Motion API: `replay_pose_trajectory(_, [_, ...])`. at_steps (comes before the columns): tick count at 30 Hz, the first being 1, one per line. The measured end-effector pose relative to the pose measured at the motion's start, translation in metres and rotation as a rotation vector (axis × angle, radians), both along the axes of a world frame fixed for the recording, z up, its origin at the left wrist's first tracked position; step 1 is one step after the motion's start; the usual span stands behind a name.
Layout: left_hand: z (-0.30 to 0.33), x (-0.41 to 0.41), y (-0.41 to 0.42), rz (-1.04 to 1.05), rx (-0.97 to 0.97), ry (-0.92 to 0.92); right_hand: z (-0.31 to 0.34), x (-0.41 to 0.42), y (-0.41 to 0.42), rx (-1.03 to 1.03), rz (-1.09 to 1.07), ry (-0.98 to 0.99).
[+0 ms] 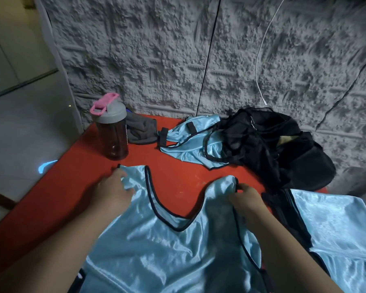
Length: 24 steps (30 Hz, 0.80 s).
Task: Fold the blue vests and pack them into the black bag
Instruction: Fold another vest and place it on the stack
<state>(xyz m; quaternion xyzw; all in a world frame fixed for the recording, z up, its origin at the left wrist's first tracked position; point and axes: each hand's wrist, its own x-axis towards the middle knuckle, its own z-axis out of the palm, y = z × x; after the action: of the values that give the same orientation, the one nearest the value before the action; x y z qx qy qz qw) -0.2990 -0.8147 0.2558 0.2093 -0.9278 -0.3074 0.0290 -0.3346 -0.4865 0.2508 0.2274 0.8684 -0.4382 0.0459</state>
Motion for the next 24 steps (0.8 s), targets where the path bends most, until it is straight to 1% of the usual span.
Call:
replay_pose_trajectory(3, [-0.004, -0.012, 0.001, 0.043, 0.123, 0.084, 0.004, 0.004, -0.005, -0.165, 0.080, 0.083])
replay_pose_trajectory(4, [-0.005, -0.015, 0.002, 0.045, 0.151, 0.089, 0.005, 0.005, -0.006, -0.260, 0.107, 0.104])
replay_pose_trajectory(7, [-0.011, -0.022, 0.004, 0.028, 0.217, 0.112, 0.018, 0.010, -0.007, -0.740, 0.150, 0.063])
replay_pose_trajectory(8, [-0.012, -0.022, 0.004, 0.026, 0.216, 0.114, 0.020, 0.011, -0.006, -0.782, 0.132, 0.043])
replay_pose_trajectory(9, [-0.013, -0.022, 0.004, 0.020, 0.213, 0.120, 0.017, 0.009, -0.004, -0.735, 0.087, 0.025])
replay_pose_trajectory(12, [-0.016, -0.023, 0.005, 0.005, 0.160, 0.167, 0.007, 0.007, 0.007, -0.280, -0.081, -0.034])
replay_pose_trajectory(15, [-0.014, -0.024, 0.005, -0.013, 0.104, 0.185, 0.008, 0.005, 0.007, -0.069, -0.090, -0.031])
replay_pose_trajectory(16, [-0.014, -0.023, 0.004, -0.018, 0.034, 0.171, 0.010, 0.006, 0.005, 0.022, -0.063, -0.017])
replay_pose_trajectory(18, [-0.017, -0.019, 0.006, -0.043, -0.186, 0.181, 0.014, 0.008, 0.000, 0.244, -0.004, 0.000])
replay_pose_trajectory(19, [-0.017, -0.017, 0.008, -0.069, -0.276, 0.213, 0.015, 0.009, -0.004, 0.336, 0.017, 0.037])
replay_pose_trajectory(20, [-0.017, -0.015, 0.013, -0.102, -0.338, 0.237, 0.013, 0.010, -0.008, 0.391, 0.052, 0.118])
replay_pose_trajectory(22, [-0.016, -0.013, 0.025, -0.195, -0.419, 0.227, 0.004, 0.011, -0.021, 0.419, 0.224, 0.295])
replay_pose_trajectory(23, [-0.018, -0.014, 0.029, -0.237, -0.432, 0.190, -0.001, 0.011, -0.027, 0.406, 0.327, 0.323])
replay_pose_trajectory(24, [-0.021, -0.015, 0.032, -0.268, -0.430, 0.140, -0.007, 0.012, -0.034, 0.375, 0.415, 0.297])
